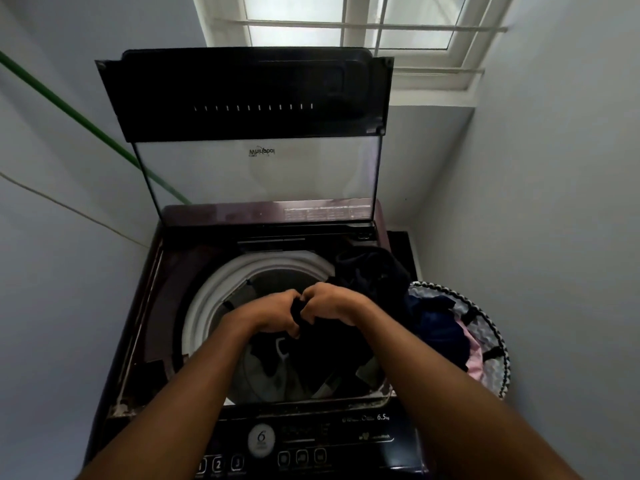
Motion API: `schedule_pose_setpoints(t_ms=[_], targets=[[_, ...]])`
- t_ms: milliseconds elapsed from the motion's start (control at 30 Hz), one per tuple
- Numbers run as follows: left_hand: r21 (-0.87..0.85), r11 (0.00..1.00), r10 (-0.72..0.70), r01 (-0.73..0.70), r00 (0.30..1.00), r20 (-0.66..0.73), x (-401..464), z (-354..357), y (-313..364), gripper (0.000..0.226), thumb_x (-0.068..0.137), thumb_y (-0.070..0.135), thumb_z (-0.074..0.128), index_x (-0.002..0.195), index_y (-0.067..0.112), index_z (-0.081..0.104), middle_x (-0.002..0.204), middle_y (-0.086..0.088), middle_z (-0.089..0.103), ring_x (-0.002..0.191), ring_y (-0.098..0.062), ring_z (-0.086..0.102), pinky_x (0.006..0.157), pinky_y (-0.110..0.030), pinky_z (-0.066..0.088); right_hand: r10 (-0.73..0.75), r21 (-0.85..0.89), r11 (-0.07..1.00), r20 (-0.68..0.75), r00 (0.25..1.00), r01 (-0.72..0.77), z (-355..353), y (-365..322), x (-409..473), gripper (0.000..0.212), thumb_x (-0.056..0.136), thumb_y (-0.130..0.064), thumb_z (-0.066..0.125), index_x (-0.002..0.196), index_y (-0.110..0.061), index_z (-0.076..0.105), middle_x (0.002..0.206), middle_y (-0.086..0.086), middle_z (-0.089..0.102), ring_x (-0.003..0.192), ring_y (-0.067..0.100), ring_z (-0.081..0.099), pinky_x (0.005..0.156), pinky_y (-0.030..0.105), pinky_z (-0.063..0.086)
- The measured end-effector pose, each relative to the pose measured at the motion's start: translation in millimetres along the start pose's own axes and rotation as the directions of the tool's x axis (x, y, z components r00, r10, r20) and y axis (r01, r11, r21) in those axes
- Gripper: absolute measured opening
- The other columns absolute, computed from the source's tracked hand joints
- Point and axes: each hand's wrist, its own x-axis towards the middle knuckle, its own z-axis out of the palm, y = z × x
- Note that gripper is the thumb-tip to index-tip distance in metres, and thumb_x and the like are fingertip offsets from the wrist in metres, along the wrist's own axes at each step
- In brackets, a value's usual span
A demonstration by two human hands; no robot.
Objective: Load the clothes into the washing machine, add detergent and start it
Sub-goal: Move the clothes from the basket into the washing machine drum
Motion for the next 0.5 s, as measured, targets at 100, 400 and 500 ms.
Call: schedule_pose_setpoints(t_ms=[100, 400, 500], targets=[[-0.022, 0.999, 0.030, -0.030, 0.999, -0.019, 6, -5, 13, 0.079, 0.070, 0.018, 0.078, 0.138, 0.028, 0.039, 0.125, 0.000, 0.060, 0.105, -0.017, 0.059, 0.087, -0.032, 0.051, -0.028, -0.026, 0.999, -0.158, 0.987, 0.024, -9, 4, -3, 0.014, 0.073, -0.014, 0.071, 0.086, -0.010, 0.073, 0.077, 0.007, 0.067, 0.073, 0.024, 0.067, 0.060, 0.031, 0.054], [-0.168, 0.972, 0.153, -0.164, 0.985, -0.079, 24, 29, 67, 0.123, 0.063, 0.020, 0.077, 0.151, 0.050, -0.005, 0.153, -0.008, 0.025, 0.131, -0.026, 0.044, 0.103, -0.037, 0.048, -0.181, -0.394, 0.868, -0.817, 0.547, -0.301, -25, 54, -27, 0.084, 0.074, -0.038, 0.078, 0.142, -0.014, 0.035, 0.149, 0.022, 0.027, 0.132, 0.040, 0.033, 0.102, 0.053, 0.038], [-0.096, 0.976, 0.187, -0.197, 0.977, -0.105, 26, 33, 79, 0.128, 0.063, 0.015, 0.075, 0.145, 0.058, -0.014, 0.160, -0.003, 0.006, 0.143, -0.034, 0.024, 0.112, -0.039, 0.039, 0.177, -0.090, 0.926, -0.755, 0.632, -0.368, -40, 65, -30, 0.122, 0.069, -0.066, 0.074, 0.155, -0.023, -0.001, 0.162, 0.017, -0.010, 0.147, 0.048, 0.001, 0.107, 0.073, 0.017]])
